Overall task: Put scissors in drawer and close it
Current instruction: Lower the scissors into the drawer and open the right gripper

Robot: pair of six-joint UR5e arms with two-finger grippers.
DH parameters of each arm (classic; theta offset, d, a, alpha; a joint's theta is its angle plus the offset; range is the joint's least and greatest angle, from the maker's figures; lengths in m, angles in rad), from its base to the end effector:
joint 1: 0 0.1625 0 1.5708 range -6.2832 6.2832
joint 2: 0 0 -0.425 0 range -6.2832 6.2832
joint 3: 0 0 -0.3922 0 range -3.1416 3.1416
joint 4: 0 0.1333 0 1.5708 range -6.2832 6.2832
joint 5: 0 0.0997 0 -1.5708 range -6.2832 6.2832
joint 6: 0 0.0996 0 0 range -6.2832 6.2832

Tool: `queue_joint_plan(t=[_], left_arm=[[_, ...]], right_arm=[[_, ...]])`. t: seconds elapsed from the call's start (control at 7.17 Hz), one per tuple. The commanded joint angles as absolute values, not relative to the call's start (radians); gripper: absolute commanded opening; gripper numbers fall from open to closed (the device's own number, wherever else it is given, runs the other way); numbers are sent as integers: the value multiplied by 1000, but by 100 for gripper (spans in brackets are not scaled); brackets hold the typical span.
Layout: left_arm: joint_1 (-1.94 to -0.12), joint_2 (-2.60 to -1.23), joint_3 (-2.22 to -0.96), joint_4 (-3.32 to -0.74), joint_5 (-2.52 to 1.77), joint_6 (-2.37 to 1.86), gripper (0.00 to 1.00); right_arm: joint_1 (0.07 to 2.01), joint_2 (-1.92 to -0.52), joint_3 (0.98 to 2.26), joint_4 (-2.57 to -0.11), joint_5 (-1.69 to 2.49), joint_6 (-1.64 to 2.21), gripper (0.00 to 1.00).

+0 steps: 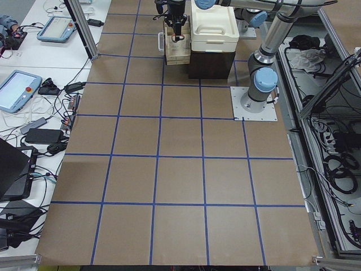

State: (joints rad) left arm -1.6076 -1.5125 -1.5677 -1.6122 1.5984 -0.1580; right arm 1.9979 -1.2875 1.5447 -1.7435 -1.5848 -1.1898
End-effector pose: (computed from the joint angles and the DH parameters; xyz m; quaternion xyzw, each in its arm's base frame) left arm -0.1477 -0.4632 0.5133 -0.0607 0.9980 -0.0113 0.0128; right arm 0.3641 -0.4815 0.3631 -0.7228 0.6898 0.0418 0.0092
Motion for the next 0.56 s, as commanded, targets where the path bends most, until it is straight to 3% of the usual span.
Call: queue_joint_plan(t=[0.0, 0.28, 0.42], left_arm=[[-1608, -1513, -1568, -1612, 1598, -158, 100], [-1608, -1513, -1568, -1612, 1600, -156, 100], [-1608, -1513, -1568, -1612, 1598, -158, 100]], right_arm=[[1999, -1275, 1546, -1753, -1575, -1183, 0], [1999, -1255, 1546, -1755, -1571, -1180, 5], [1999, -1256, 1546, -1753, -1543, -1146, 49]])
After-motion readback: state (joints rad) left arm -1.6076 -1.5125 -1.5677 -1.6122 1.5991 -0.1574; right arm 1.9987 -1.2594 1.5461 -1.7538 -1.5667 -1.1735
